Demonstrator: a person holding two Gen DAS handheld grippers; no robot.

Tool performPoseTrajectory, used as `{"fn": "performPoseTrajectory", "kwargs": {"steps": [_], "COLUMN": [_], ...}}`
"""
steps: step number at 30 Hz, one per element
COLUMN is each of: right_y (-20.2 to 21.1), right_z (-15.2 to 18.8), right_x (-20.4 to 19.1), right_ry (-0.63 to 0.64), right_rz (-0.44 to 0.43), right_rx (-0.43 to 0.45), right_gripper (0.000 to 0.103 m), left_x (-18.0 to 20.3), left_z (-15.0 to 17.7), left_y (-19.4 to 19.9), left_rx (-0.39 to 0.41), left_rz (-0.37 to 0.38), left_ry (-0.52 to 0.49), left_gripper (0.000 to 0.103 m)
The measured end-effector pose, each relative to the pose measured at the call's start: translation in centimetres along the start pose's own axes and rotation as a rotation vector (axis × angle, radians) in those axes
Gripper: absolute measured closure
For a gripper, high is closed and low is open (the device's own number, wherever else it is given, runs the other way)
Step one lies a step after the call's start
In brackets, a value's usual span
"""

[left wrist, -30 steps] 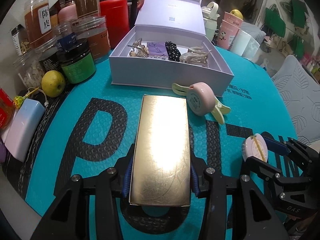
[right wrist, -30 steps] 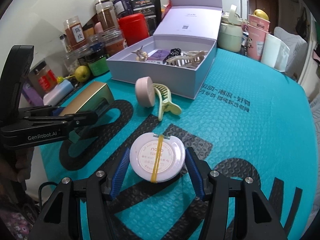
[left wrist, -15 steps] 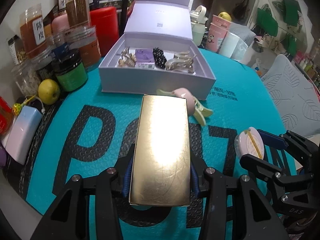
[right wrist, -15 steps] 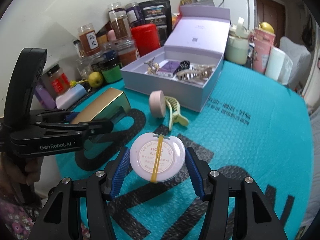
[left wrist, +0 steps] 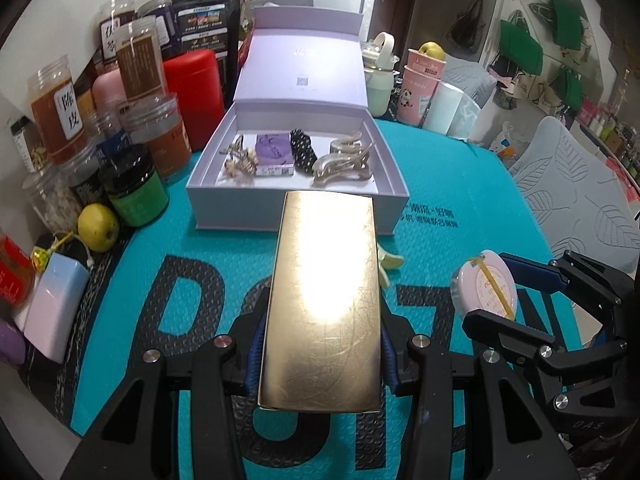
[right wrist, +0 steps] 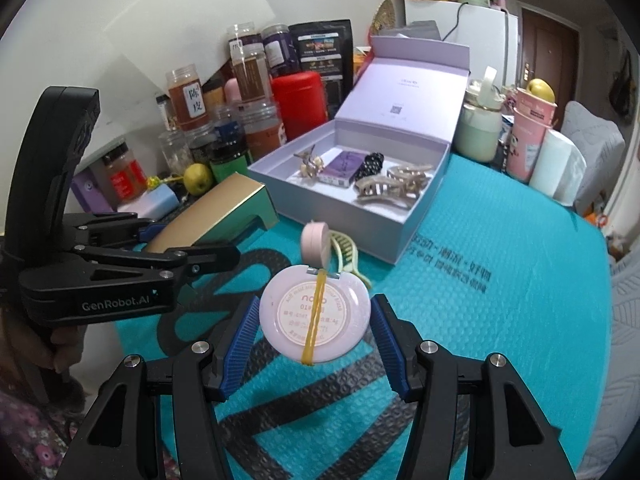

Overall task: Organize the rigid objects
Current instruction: 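Lift and carry the gold box and pink compact toward the lavender gift box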

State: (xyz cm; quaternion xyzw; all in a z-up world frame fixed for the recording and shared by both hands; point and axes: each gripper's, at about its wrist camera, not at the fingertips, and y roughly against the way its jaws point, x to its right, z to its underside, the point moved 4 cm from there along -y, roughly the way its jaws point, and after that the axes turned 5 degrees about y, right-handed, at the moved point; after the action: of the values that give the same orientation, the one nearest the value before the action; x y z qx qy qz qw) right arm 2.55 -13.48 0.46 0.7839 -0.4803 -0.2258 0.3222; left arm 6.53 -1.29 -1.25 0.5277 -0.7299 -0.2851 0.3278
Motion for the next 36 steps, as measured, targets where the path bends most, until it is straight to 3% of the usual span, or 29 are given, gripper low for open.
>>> {"fn": "performPoseTrajectory", "kwargs": {"steps": [16, 36], "right_y": [0.0, -2.3], "right_z": [-4.1, -10.0], "right_x": [1.5, 6.3], "right_ry": [0.041, 0.032], "right_rz": [-0.005, 0.029], "right_rx": [0.050, 0.124], "right_gripper": [0.047, 0.047], "left_x": [1.3, 0.5], "left_z": [-4.1, -10.6], "left_y": [0.5, -2.2], "left_rx": [0.057, 0.097], "left_rz": [0.025, 0.029], "left_ry": [-0.051, -0.068], "left_gripper": [0.058, 0.058]}}
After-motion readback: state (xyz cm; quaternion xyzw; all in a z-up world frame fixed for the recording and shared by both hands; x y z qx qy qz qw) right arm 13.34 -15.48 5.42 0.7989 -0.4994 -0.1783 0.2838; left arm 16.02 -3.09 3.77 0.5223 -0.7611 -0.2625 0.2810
